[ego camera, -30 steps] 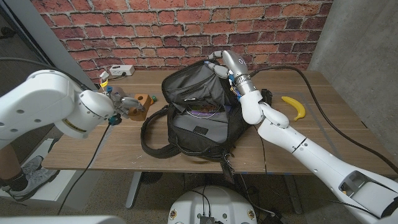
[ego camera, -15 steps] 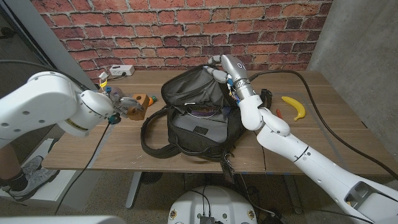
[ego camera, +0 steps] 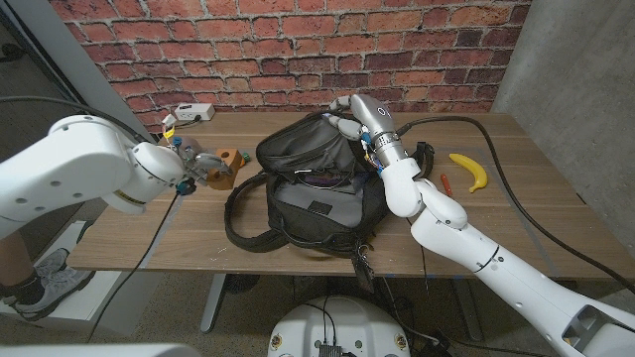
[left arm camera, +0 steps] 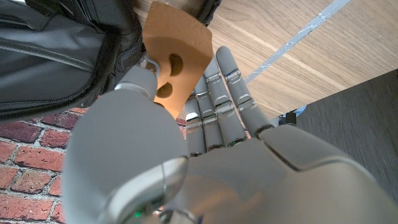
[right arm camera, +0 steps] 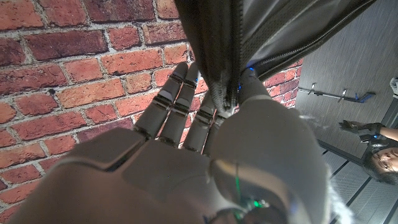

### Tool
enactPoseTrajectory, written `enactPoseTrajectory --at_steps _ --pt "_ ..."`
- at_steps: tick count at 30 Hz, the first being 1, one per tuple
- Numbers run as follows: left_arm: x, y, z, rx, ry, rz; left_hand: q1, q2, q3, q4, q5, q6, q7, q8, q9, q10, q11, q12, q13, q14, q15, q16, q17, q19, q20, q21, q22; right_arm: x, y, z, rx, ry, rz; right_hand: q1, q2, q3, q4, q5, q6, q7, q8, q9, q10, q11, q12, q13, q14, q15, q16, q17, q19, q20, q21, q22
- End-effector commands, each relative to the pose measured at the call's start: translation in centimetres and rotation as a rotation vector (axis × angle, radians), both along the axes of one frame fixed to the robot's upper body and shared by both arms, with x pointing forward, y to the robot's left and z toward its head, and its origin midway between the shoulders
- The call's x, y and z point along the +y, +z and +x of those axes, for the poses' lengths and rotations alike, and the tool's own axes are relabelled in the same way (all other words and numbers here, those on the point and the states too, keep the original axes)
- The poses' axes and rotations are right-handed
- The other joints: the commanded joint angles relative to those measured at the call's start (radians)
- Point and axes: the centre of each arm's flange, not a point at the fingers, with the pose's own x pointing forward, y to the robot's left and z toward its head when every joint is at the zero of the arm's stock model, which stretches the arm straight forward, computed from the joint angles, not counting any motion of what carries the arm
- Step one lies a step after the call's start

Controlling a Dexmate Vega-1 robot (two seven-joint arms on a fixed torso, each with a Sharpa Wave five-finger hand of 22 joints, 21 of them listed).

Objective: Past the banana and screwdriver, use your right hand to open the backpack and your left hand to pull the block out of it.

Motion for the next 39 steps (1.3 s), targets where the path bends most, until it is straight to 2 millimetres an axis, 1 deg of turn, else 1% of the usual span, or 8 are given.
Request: enactPoseTrajectory --at_steps 1,9,17,26,32,39 --pt "-0.5 -0.5 1.3 0.021 -0.024 -0.002 0.066 0.068 0.013 0.002 0.006 0.022 0.012 0.013 0.187 0.049 -0.047 -0.001 0.002 0.029 -0.025 -0.003 0.005 -0.005 -0.005 0.009 0.002 -0.3 -1.6 -0.7 0.069 0.011 0.024 -0.004 0.003 -0.004 0.002 0.004 0.004 -0.005 0.008 0.005 -0.004 0.001 -0.001 0.003 0.003 -0.150 -0.002 0.006 -0.005 -0.091 0.004 0.003" --pt "-0.4 -1.0 2.0 0.046 -0.018 -0.009 0.069 0.069 0.015 0.000 0.007 0.024 0.010 0.014 0.188 0.051 -0.049 -0.002 0.004 0.029 -0.023 -0.005 0.009 -0.007 -0.003 0.016 -0.001 -0.2 -3.0 -1.1 0.129 0.024 0.030 -0.006 0.002 -0.005 0.002 0.004 0.005 -0.002 0.008 0.005 -0.005 0.002 -0.003 0.003 0.002 -0.150 -0.003 0.008 -0.005 -0.088 0.004 0.003" --pt "-0.6 -0.7 2.8 0.056 -0.018 -0.005 0.069 0.068 0.015 0.001 0.007 0.023 0.010 0.015 0.190 0.053 -0.052 -0.004 0.006 0.029 -0.025 -0.007 0.013 -0.011 -0.006 0.023 -0.003 -0.8 -4.0 -2.0 0.177 0.015 0.039 -0.009 0.002 -0.007 0.003 0.004 0.002 -0.003 0.007 0.005 -0.007 0.002 -0.004 0.004 0.002 -0.149 -0.003 0.009 -0.006 -0.086 0.004 0.003" --pt "-0.9 0.0 3.8 0.065 -0.027 0.011 0.070 0.066 0.016 0.000 0.008 0.030 0.004 0.020 0.193 0.054 -0.054 -0.005 0.010 0.033 -0.027 -0.011 0.015 -0.014 -0.007 0.032 -0.006 -1.8 -4.3 -2.5 0.211 0.020 0.066 -0.015 0.002 -0.009 0.006 0.002 -0.004 -0.006 0.005 0.005 -0.012 0.002 -0.006 0.005 0.001 -0.148 -0.003 0.011 -0.005 -0.085 0.004 0.003" --pt "-0.9 -0.3 4.4 0.074 -0.022 0.002 0.070 0.066 0.016 0.000 0.008 0.030 0.004 0.021 0.194 0.051 -0.052 -0.008 0.011 0.032 -0.026 -0.012 0.019 -0.018 -0.007 0.037 -0.008 -2.5 -4.5 -2.6 0.232 0.027 0.099 -0.021 0.002 -0.011 0.009 0.002 -0.009 -0.010 0.004 0.007 -0.015 0.002 -0.007 0.007 -0.001 -0.146 -0.005 0.012 -0.006 -0.083 0.004 0.003" --pt "-0.6 -0.4 4.7 0.080 0.000 0.002 0.070 0.065 0.016 0.001 0.009 0.029 0.003 0.020 0.192 0.053 -0.051 -0.012 0.009 0.031 -0.025 -0.015 0.022 -0.023 -0.006 0.042 -0.010 -4.3 -4.2 -3.2 0.221 0.024 0.179 -0.025 0.003 -0.013 0.010 0.001 -0.008 -0.008 0.005 0.008 -0.014 0.003 -0.007 0.008 -0.002 -0.147 -0.005 0.013 -0.007 -0.083 0.003 0.003"
